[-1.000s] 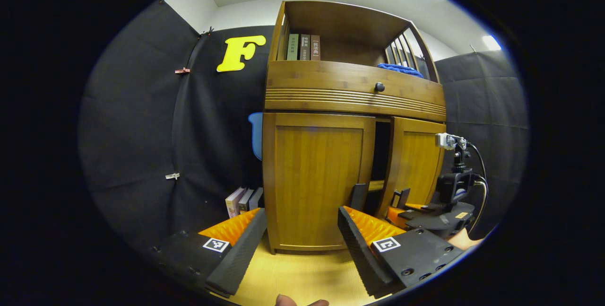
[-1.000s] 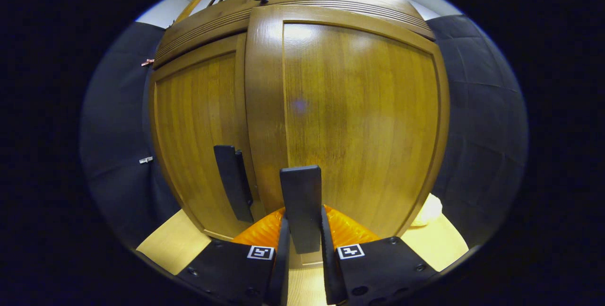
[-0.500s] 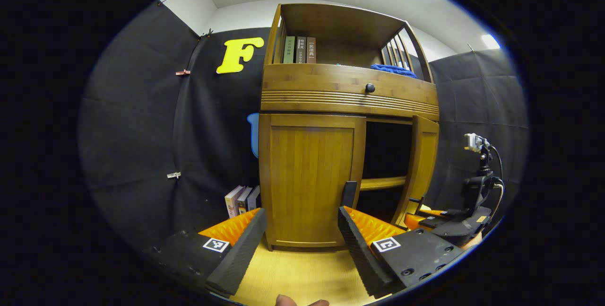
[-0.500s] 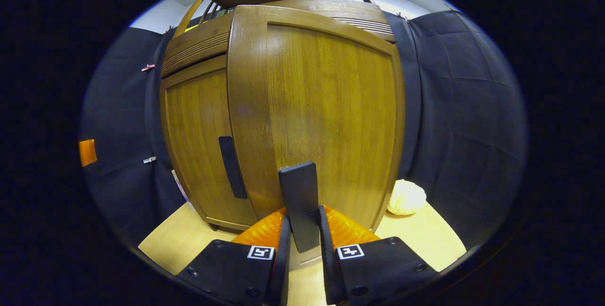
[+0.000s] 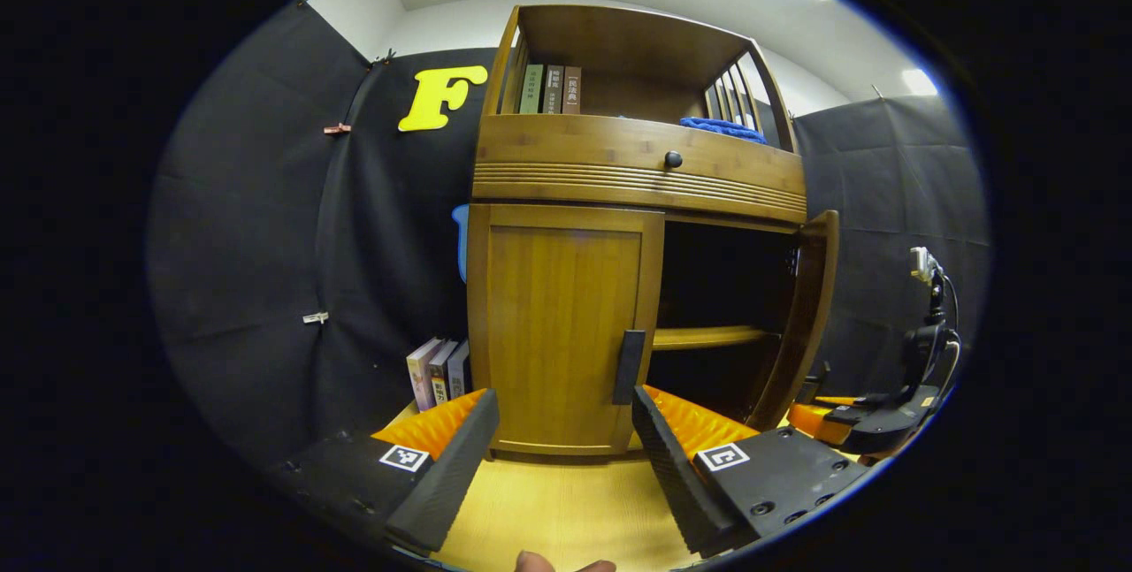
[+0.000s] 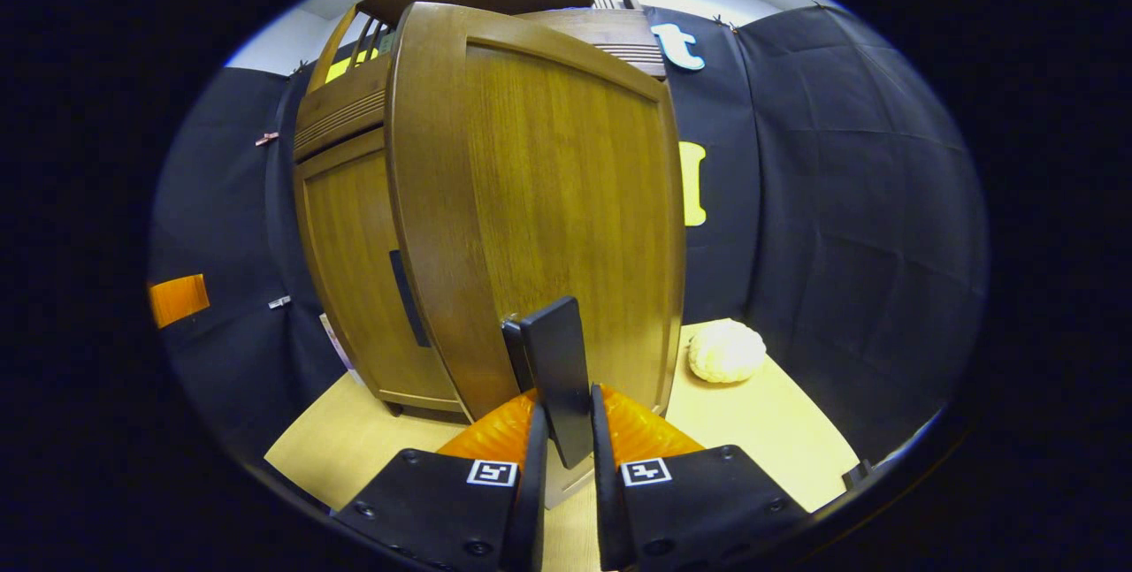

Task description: Open the right door of the double-door shoe cabinet with the right hand, and open the left door with the left hand.

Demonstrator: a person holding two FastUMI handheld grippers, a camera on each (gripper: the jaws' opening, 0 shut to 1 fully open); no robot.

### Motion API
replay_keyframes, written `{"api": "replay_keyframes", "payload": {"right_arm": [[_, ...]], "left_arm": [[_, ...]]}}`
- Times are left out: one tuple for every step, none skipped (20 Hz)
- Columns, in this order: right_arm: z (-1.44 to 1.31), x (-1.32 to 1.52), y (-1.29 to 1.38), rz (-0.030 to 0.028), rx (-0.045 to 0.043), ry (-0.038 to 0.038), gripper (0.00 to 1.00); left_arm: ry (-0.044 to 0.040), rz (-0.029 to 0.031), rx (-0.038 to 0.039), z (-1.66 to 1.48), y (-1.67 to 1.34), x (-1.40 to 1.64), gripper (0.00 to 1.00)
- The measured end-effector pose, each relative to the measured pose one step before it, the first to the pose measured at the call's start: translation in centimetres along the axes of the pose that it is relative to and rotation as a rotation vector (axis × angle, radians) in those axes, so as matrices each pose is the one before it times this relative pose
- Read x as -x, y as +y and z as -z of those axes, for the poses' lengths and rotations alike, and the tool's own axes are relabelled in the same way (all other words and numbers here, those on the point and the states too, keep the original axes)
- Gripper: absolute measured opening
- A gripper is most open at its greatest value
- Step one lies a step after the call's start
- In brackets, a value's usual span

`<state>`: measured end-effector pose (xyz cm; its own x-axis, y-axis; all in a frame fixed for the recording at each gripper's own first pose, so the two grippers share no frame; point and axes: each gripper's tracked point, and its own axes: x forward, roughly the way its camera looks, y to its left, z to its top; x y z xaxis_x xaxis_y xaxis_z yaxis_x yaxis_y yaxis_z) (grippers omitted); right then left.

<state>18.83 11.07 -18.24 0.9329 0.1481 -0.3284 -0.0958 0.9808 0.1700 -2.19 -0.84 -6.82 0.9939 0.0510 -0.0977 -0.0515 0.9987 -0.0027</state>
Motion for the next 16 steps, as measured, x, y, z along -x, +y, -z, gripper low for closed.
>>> {"api": "replay_keyframes", "payload": {"right_arm": [[-0.144,-0.028,-0.059,0.00850,-0.00609,-0.00451,0.28],[-0.043,0.026,-0.101,0.01037,-0.00320,-0.00305,0.28],[-0.128,-0.028,-0.199,0.01112,-0.00166,-0.00406,0.28],[-0.141,-0.003,-0.144,0.00907,-0.00225,-0.00466,0.28],[-0.310,-0.068,-0.069,0.00263,-0.00543,-0.00757,0.28],[-0.616,-0.060,0.003,0.00095,-0.00642,-0.01291,0.28],[0.226,0.143,-0.377,0.00774,-0.00413,-0.00149,0.28],[-0.191,0.228,-0.960,0.01168,0.00871,0.01180,0.22],[0.560,0.116,-0.657,0.00349,0.01312,-0.00122,0.17],[-0.171,-0.088,-1.082,-0.00050,0.01320,-0.00018,0.16],[-0.249,0.045,-0.709,-0.00941,0.00849,-0.00200,0.13],[-0.261,0.082,-0.514,-0.01356,0.00975,0.00155,0.13],[-0.101,-0.006,-0.447,-0.01226,0.01465,0.00183,0.13],[0.060,-0.051,-0.534,-0.01042,0.01449,0.00148,0.13],[-0.180,0.084,-0.634,-0.01127,0.00393,0.00306,0.13],[-0.151,0.040,-0.763,-0.00939,-0.00535,-0.00053,0.13]], "left_arm": [[0.00471,0.00288,-0.00080,0.090,-0.179,-0.063,0.94],[0.00351,0.00693,0.00154,0.198,-0.321,-0.114,0.92],[0.00201,0.00919,0.00201,0.086,-0.394,-0.147,0.92],[0.00406,0.00970,0.00231,0.106,-0.352,-0.234,0.95],[0.00402,0.00679,0.00324,0.012,-0.307,-0.195,0.94],[0.00021,0.00371,0.00556,-0.073,-0.326,-0.243,0.95],[-0.00266,-0.00061,0.00408,-0.231,-0.237,-0.166,0.92],[-0.00008,-0.00391,0.00264,-0.098,-0.195,-0.110,0.92],[-0.00823,0.00204,0.00392,-0.305,-0.285,-0.183,0.92],[-0.00477,0.00494,0.00225,-0.146,-0.432,-0.230,0.92],[-0.00045,0.00451,-0.00167,-0.098,-0.345,-0.258,0.95],[0.00181,0.00255,-0.00339,-0.003,-0.207,-0.290,0.94],[-0.00253,0.00511,-0.00336,-0.201,-0.279,-0.198,0.94],[-0.00570,0.00209,-0.00393,-0.159,-0.151,-0.146,0.92],[-0.00659,-0.00098,-0.00374,-0.188,-0.075,-0.156,0.92],[-0.00425,-0.00364,-0.00168,0.067,-0.098,-0.254,0.92]]}}
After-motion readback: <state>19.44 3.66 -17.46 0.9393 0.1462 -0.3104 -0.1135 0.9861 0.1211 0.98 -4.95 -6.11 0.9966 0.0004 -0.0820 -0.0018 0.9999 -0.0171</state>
